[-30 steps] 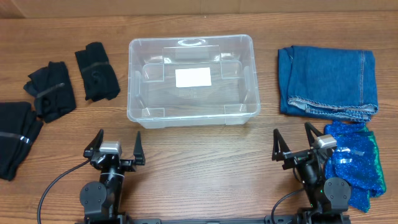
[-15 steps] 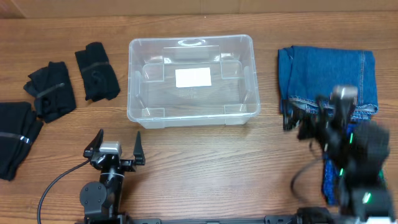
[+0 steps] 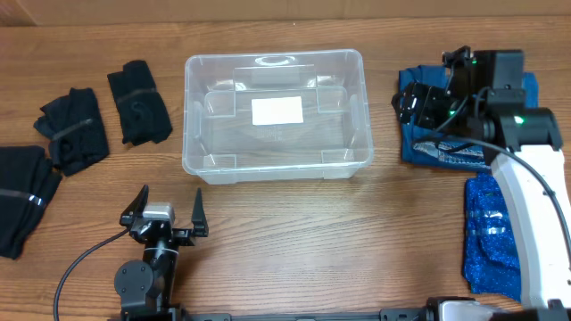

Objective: Pack container
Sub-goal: 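Reach the right gripper to the blue jeans and grasp their edge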

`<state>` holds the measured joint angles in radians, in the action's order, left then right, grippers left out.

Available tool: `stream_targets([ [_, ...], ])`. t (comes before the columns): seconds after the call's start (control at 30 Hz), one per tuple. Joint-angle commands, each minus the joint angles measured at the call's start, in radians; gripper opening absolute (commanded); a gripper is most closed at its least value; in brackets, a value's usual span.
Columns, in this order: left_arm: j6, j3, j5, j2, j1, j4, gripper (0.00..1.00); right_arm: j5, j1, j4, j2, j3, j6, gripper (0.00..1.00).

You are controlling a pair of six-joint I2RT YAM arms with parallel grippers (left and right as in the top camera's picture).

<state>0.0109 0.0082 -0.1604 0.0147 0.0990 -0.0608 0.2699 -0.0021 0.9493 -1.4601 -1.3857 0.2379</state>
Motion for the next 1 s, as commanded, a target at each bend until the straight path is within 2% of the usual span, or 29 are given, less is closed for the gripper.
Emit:
stream_targets([
  [0.0, 0.019, -0.003, 0.007, -0.01, 0.007, -0.002, 1.0, -0.168, -0.052, 0.064, -0.042, -0.028, 0.365, 0.98],
  [0.1, 0.019, -0.003, 0.007, -0.01, 0.007, -0.002, 1.0, -0.23, -0.099, 0.094, -0.078, -0.023, 0.55, 1.0],
  [0.53, 0.019, -0.003, 0.007, -0.01, 0.007, -0.002, 1.0, -0.243, -0.197, -0.009, -0.172, 0.13, 0.865, 1.0],
  [0.97, 0.019, -0.003, 0.007, -0.01, 0.007, -0.002, 1.0, -0.232, -0.256, -0.353, -0.173, 0.427, 0.881, 0.93],
])
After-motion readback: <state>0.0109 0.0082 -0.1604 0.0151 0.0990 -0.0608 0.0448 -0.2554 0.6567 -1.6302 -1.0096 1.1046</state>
